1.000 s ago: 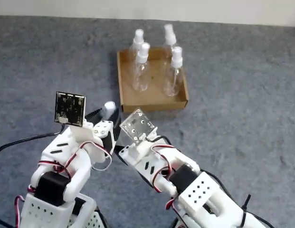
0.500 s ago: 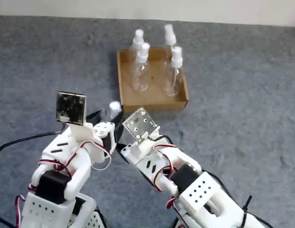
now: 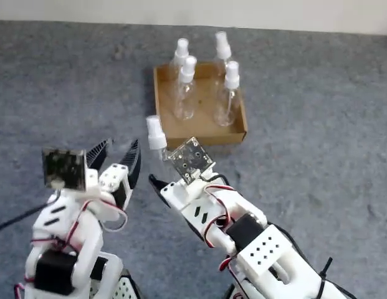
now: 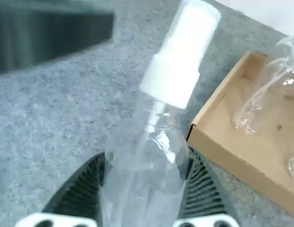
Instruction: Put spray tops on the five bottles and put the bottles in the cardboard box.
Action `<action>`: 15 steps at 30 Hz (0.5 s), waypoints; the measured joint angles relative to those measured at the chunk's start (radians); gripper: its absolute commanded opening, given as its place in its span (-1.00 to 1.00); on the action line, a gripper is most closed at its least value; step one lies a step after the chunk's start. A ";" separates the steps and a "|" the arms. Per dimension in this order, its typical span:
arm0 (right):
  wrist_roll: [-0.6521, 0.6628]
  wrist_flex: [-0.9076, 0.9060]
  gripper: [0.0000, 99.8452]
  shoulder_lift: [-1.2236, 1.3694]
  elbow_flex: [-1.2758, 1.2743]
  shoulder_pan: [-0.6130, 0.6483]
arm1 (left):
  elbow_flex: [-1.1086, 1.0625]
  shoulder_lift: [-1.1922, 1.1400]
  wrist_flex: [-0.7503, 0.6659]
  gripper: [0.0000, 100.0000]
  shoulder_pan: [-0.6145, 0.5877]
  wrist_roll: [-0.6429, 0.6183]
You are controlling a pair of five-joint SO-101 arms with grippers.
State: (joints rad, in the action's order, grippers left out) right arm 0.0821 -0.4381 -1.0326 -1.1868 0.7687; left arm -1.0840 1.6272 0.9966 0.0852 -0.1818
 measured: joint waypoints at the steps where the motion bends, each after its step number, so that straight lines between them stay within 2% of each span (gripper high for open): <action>1: 0.000 0.002 -0.99 0.000 0.000 0.000 | -0.008 0.025 0.000 -0.73 0.000 0.000; 15: 0.000 0.006 -0.99 0.000 0.000 0.000 | -0.021 -0.023 0.000 -0.73 -0.008 0.000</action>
State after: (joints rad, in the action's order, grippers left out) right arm 0.0821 -0.4319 -1.0326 -1.1868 0.7687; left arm -1.1055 1.6042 0.9966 0.0775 -0.1818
